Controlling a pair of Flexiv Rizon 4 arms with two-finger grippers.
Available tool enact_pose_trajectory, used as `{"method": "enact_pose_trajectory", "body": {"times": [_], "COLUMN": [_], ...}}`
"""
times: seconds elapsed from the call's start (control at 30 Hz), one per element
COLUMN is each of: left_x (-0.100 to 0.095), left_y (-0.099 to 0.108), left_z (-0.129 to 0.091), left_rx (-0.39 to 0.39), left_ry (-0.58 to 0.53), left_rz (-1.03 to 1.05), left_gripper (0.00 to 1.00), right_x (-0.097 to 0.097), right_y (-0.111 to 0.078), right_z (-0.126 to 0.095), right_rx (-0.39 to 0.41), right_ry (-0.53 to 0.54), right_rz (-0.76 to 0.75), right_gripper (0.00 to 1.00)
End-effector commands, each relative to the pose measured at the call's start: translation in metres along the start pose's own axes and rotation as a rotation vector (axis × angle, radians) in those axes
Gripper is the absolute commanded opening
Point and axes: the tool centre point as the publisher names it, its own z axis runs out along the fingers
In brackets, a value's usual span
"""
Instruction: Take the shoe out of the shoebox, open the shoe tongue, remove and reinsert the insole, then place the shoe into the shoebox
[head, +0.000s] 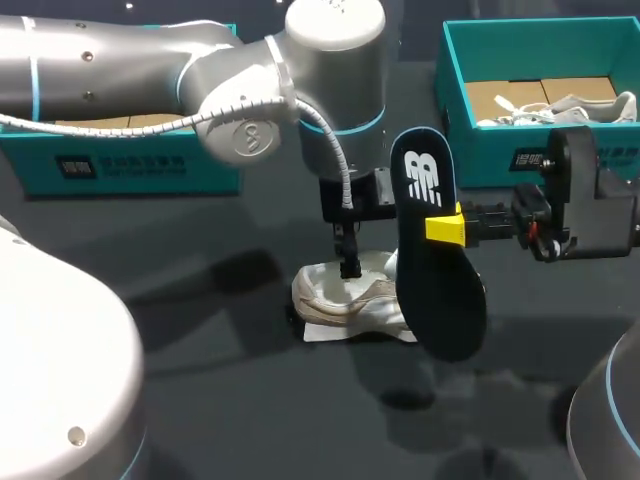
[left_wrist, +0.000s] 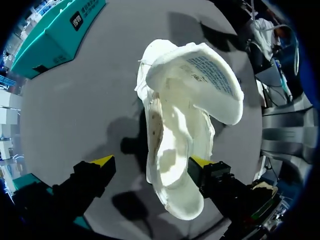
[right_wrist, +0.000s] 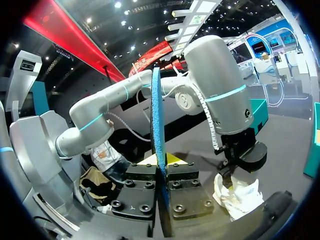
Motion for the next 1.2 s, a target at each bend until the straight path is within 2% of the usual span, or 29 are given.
{"method": "enact_pose_trajectory", "body": {"times": [0.03, 0.3, 0.4, 0.53, 0.73, 0.77, 0.8, 0.83, 1.2], "left_x": [-0.007, -0.010, -0.008, -0.006, -0.005, -0.005, -0.005, -0.004, 0.005], "left_y": [-0.011, -0.017, -0.019, -0.021, -0.023, -0.024, -0.024, -0.024, -0.024], "left_z": [0.015, 0.034, 0.039, 0.044, 0.049, 0.049, 0.050, 0.050, 0.039], "left_rx": [-0.001, -0.004, -0.006, -0.011, -0.018, -0.019, -0.020, -0.022, -0.022], "left_ry": [-0.011, -0.018, -0.009, -0.005, 0.006, 0.007, 0.008, 0.008, 0.072], "left_rz": [-0.010, -0.007, -0.001, 0.004, 0.010, 0.012, 0.013, 0.016, 0.105], "left_gripper": [0.91, 0.73, 0.58, 0.58, 0.47, 0.38, 0.25, 0.00, 0.00], "right_x": [0.002, 0.002, 0.002, 0.002, 0.002, 0.002, 0.002, 0.002, 0.002], "right_y": [-0.001, -0.001, -0.001, -0.001, -0.001, -0.001, -0.001, -0.001, -0.001], "right_z": [0.001, 0.001, 0.001, 0.001, 0.001, 0.001, 0.001, 0.001, 0.001], "right_rx": [-0.001, -0.001, -0.001, -0.001, -0.001, -0.001, -0.001, -0.001, -0.001], "right_ry": [-0.005, -0.005, -0.005, -0.005, -0.005, -0.005, -0.005, -0.005, -0.005], "right_rz": [0.001, 0.001, 0.001, 0.001, 0.001, 0.001, 0.001, 0.001, 0.001], "right_gripper": [0.00, 0.00, 0.00, 0.00, 0.00, 0.00, 0.00, 0.00, 0.00]}}
